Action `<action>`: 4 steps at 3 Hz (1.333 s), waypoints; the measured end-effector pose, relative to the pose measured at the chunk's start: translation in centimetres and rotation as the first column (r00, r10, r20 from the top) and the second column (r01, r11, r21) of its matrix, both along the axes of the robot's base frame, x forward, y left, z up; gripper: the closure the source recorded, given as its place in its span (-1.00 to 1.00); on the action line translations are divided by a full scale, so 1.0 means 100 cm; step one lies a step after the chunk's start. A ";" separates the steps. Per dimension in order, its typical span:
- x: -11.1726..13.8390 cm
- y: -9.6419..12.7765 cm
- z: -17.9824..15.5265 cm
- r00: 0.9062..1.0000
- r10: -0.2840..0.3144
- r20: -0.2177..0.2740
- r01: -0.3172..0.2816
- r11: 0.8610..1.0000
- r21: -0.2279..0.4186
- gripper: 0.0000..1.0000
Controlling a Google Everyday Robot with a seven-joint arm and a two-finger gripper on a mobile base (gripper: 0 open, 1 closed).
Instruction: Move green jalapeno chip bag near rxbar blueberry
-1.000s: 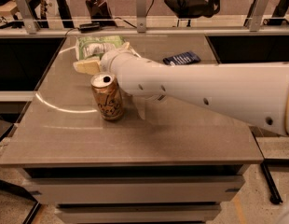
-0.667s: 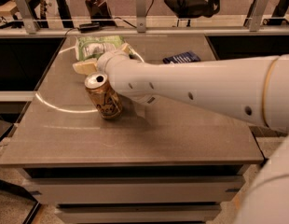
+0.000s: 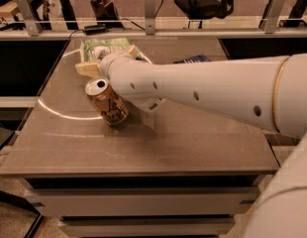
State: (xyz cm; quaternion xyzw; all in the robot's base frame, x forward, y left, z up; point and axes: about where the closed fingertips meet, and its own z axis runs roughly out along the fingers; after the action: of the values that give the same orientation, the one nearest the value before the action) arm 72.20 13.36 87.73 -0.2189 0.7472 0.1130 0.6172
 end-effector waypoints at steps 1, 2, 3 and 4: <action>0.022 0.001 -0.006 0.997 -0.075 0.025 0.076 0.997 -0.031 -1.00; 0.047 0.005 -0.017 0.990 -0.133 0.052 0.136 0.989 -0.057 -1.00; 0.063 0.003 -0.032 0.986 -0.160 0.046 0.163 0.984 -0.070 -1.00; 0.079 -0.002 -0.047 0.987 -0.160 0.019 0.161 0.985 -0.067 -0.62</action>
Offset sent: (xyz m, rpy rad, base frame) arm 0.0757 0.0110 -0.0345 -0.0979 -0.0721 -0.1999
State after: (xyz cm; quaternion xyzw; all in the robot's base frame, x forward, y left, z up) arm 80.13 13.12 83.05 -0.1797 0.7615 0.0359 0.6217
